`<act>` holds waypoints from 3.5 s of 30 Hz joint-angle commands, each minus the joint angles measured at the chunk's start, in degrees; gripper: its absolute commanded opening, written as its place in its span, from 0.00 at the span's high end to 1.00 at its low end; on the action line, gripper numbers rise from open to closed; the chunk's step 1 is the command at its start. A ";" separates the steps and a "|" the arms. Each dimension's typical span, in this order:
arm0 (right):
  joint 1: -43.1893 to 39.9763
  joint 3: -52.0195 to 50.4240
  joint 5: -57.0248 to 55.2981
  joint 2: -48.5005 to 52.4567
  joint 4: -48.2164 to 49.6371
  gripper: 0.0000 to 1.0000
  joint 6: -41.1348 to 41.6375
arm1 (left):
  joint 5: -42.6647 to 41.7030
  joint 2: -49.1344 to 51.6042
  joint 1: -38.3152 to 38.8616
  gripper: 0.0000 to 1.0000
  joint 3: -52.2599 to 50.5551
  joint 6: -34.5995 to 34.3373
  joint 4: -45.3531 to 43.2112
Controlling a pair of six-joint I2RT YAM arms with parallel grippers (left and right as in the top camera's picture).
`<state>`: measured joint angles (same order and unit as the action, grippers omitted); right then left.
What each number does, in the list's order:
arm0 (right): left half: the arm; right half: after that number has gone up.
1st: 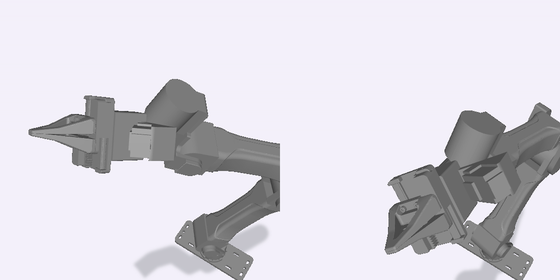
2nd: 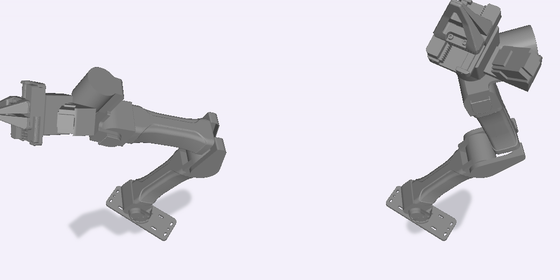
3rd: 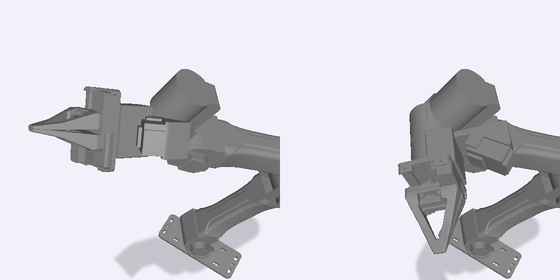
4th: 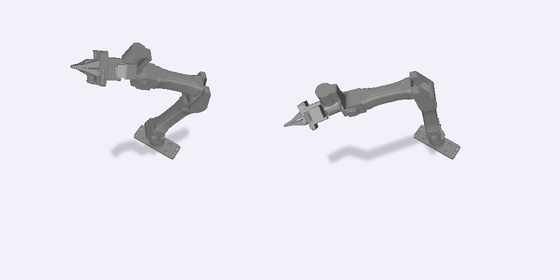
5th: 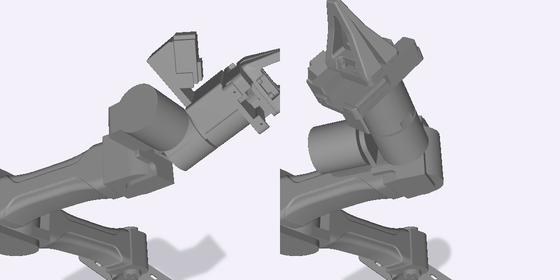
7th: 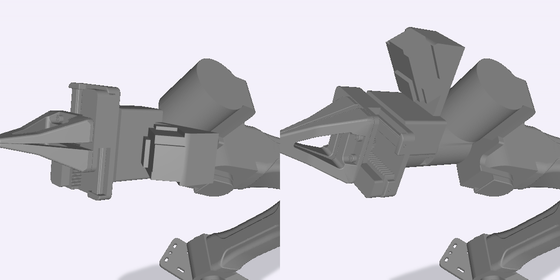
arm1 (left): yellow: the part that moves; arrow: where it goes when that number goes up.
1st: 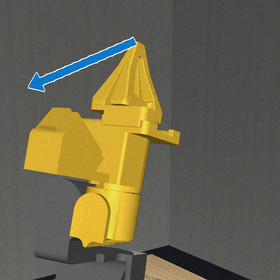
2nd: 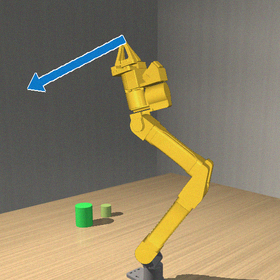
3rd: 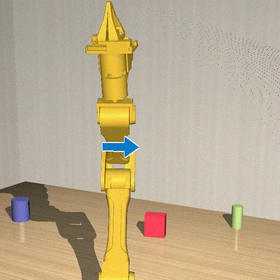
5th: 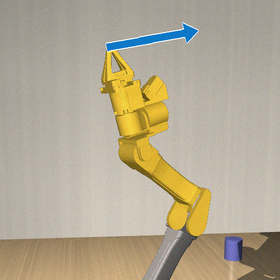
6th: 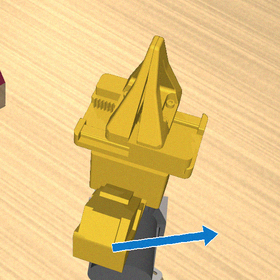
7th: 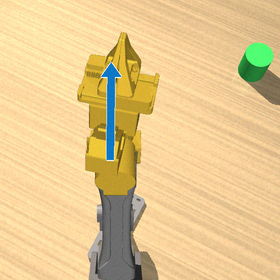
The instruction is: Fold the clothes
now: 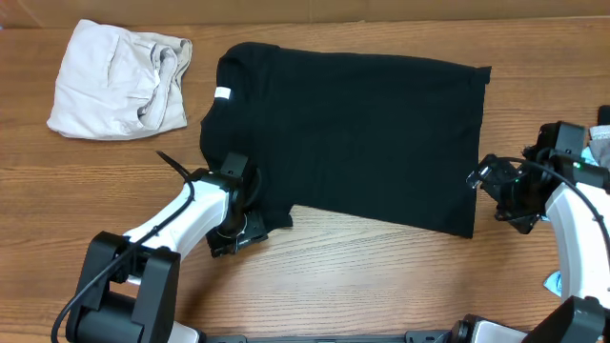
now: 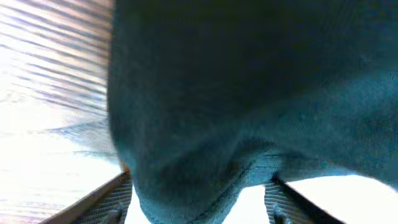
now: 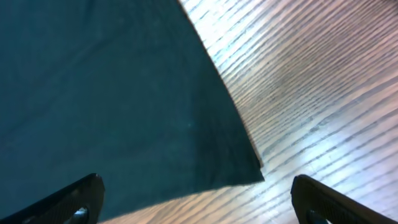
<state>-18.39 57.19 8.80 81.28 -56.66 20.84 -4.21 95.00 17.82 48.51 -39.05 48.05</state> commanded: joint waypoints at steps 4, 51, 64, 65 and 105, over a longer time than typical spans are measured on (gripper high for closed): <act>-0.22 -3.17 -0.44 -0.09 2.51 0.06 2.32 | 3.56 -0.61 0.20 0.70 -0.79 -2.32 -3.74; 3.82 -11.61 -1.09 12.66 12.68 0.96 9.31 | 3.26 -0.63 -1.05 0.96 4.42 2.47 -2.32; 2.95 10.27 -0.35 3.04 -3.06 0.96 2.71 | 8.96 -0.63 -2.93 0.96 38.12 13.64 16.15; 2.75 13.00 -0.33 2.01 -4.76 0.96 2.14 | 9.88 -0.63 -2.93 0.96 41.92 14.43 18.08; -3.87 92.67 -0.20 -15.41 -40.37 0.96 -5.90 | 21.49 -21.99 -2.91 0.96 114.31 23.91 41.09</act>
<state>-21.71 150.23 10.15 65.60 -97.19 15.59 13.26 72.88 15.11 162.80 -16.25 89.01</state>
